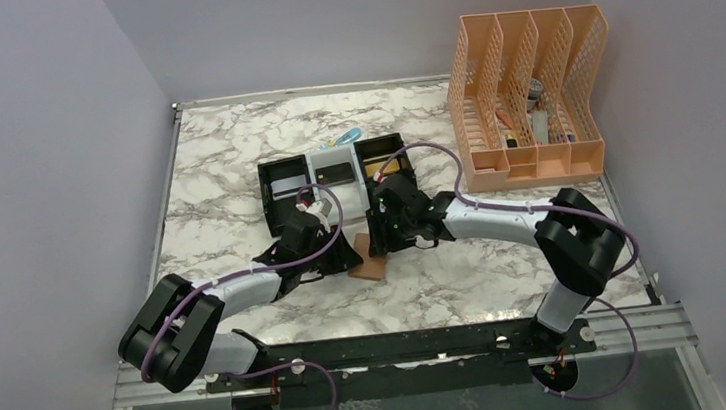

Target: Take the credit cards out of the card holder

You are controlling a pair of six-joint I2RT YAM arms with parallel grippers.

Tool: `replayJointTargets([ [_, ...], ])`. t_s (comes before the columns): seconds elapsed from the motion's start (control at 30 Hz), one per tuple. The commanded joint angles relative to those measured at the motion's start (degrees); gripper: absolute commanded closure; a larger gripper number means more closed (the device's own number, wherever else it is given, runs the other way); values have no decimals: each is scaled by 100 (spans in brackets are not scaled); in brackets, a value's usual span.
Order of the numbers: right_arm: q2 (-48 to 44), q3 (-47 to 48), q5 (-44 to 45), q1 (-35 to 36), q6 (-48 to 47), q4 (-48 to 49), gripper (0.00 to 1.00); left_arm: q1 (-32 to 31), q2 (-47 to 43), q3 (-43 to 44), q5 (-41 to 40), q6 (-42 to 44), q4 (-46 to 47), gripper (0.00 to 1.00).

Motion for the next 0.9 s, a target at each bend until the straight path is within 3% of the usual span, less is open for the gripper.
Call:
replayJointTargets([
  [0.0, 259, 346, -38, 105, 22, -13, 55, -48, 5, -64, 60, -5, 178, 62],
  [0.27, 542, 612, 223, 270, -98, -265, 56, -79, 12, -81, 66, -6, 178, 64],
  [0.3, 595, 643, 250, 280, -102, -312, 60, -76, 3, -81, 66, -3, 177, 64],
  [0.77, 945, 734, 1750, 572, 93, -1272, 63, -87, 33, -92, 59, 18, 178, 66],
  [0.87, 938, 675, 1770, 572, 67, -1251, 69, -96, 55, -84, 64, 18, 182, 67],
])
